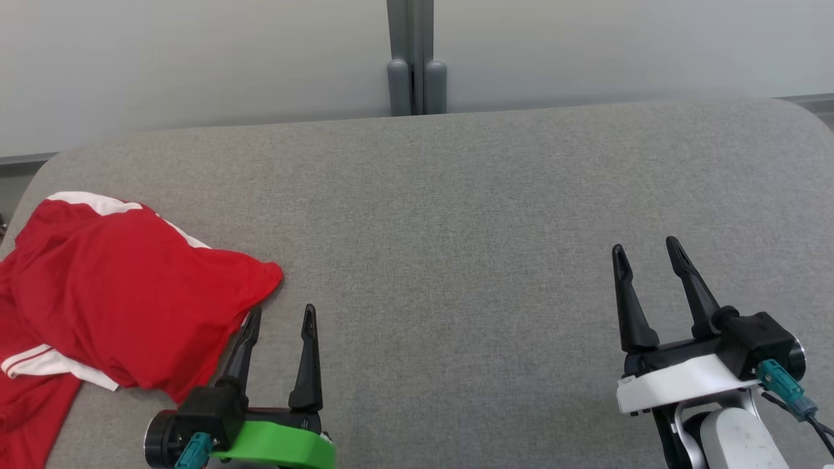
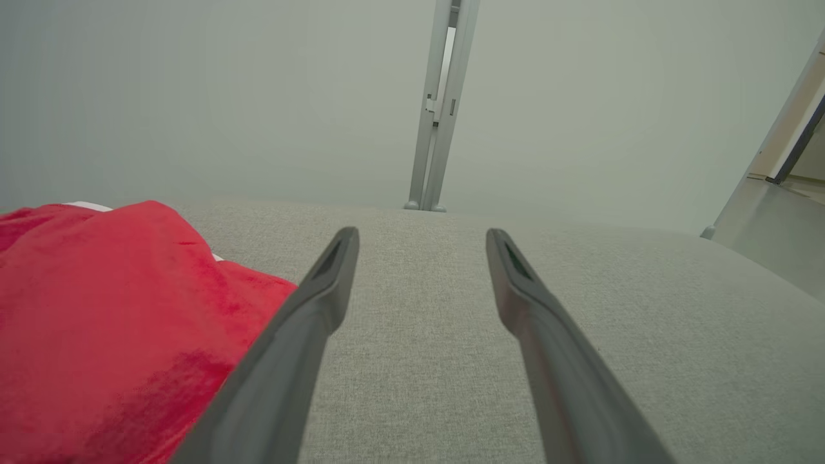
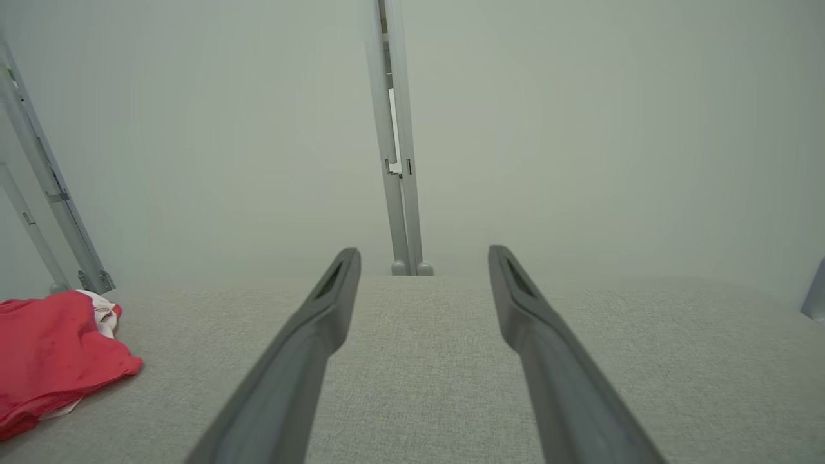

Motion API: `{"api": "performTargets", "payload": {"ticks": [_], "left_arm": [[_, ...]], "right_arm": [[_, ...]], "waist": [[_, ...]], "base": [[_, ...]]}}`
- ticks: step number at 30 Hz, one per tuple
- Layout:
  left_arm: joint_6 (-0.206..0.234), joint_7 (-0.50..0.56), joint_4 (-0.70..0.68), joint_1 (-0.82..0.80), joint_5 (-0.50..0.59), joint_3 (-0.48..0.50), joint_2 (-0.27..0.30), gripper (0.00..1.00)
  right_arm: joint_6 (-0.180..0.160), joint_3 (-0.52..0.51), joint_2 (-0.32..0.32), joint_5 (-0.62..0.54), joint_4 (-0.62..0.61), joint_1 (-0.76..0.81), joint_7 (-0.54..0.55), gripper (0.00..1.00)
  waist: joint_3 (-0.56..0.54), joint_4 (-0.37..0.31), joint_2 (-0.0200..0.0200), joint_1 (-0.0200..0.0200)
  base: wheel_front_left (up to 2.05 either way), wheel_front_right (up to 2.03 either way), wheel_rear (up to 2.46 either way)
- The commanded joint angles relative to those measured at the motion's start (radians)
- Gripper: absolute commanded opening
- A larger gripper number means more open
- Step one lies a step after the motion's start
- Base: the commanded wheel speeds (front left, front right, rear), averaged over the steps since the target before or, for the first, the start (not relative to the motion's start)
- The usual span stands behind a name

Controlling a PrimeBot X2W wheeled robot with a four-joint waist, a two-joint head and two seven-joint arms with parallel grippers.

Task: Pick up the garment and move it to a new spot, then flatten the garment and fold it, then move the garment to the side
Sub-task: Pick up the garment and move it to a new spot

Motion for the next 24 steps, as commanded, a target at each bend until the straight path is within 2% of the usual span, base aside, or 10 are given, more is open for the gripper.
{"api": "performTargets", "payload": {"ticks": [1, 24], "left_arm": [[0.006, -0.001, 0.004, 0.009, -0.006, 0.006, 0.002, 1.00], [0.039, -0.001, -0.006, 0.022, -0.006, 0.076, 0.002, 1.00]], "right_arm": [[0.000, 0.004, -0.003, 0.001, 0.002, 0.009, -0.003, 1.00], [0.000, 0.120, -0.003, 0.022, 0.029, 0.023, -0.003, 1.00]], "waist": [[0.001, 0.016, 0.0000, 0.0000], [-0.014, 0.340, 0.0000, 0.0000]], "base": [[0.00, 0.00, 0.00], [0.00, 0.00, 0.00]]}}
